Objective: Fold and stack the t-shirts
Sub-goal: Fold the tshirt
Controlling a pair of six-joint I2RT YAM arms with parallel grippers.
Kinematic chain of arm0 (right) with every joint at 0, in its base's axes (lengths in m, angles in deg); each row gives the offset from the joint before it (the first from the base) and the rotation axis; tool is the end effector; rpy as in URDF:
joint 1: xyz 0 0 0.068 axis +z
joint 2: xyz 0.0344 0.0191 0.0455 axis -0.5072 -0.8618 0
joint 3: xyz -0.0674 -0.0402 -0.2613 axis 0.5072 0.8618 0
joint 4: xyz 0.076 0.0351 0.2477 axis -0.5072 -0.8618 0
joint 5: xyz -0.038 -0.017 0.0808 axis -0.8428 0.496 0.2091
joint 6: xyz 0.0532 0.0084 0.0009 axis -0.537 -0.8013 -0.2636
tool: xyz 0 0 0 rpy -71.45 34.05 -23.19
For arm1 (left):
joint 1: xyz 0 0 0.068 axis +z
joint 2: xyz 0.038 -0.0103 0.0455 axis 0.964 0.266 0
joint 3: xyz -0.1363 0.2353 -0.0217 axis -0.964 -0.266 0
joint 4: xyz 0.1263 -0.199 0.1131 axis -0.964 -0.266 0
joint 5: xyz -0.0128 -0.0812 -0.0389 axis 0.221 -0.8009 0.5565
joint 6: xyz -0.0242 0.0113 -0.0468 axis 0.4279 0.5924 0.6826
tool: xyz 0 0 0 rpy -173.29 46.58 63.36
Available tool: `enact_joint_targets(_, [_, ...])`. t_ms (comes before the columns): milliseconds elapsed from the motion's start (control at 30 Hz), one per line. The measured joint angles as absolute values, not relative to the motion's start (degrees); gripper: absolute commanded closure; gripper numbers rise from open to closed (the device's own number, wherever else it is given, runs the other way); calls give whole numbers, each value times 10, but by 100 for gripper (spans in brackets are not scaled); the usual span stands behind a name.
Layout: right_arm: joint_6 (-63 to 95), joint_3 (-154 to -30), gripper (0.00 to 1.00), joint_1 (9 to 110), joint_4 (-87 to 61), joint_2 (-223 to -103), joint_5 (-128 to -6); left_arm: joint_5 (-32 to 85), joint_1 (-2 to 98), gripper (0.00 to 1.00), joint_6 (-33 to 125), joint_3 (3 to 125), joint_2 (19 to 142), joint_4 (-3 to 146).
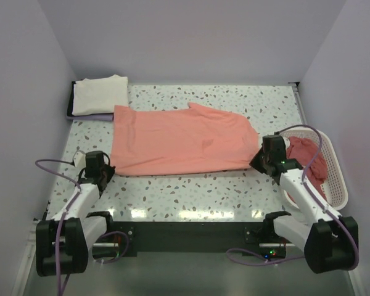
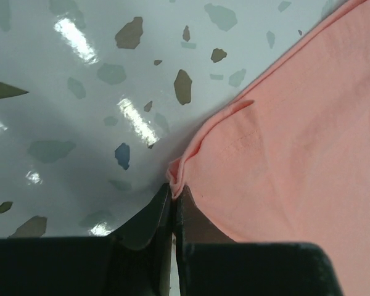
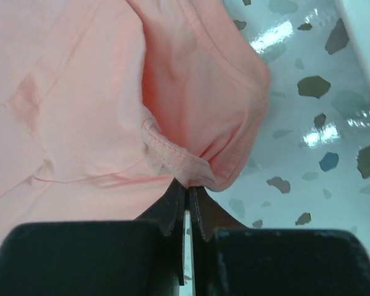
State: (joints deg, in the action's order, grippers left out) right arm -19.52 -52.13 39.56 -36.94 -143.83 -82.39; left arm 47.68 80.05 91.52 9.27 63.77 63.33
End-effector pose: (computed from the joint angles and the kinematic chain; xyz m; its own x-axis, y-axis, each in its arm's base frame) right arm 0.2096 0.0284 0.2072 -0.6102 0.5797 -0.5400 0.4653 0.8139 0.3479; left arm 0.1794 0.0251 0.1422 -0.1887 -0.8432 -0.5033 -0.7483 0.4554 -0.4823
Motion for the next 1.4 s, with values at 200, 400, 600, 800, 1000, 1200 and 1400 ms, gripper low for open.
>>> enact_joint_targets(200, [-193,-514,100,395,-451,-1336,-820,487,800,100,926,93,550,526])
enact_joint_targets(400, [-198,-489,100,394,-517,-1265,-795,500,800,100,952,93,459,421])
enact_joint_targets(600, [-212,-478,61,394,-565,-1217,-774,509,796,52,978,93,415,365])
enact_joint_targets(800, [-189,-495,39,391,-565,-1229,-747,533,795,37,962,148,445,332])
enact_joint_targets(1000, [-158,-602,39,391,-507,-1373,-710,528,795,37,879,270,554,414])
enact_joint_targets(1200, [-135,-689,39,392,-413,-1522,-687,511,780,41,800,379,758,506])
enact_joint_targets(1400, [-116,-773,39,392,-347,-1637,-688,523,728,45,746,500,952,554])
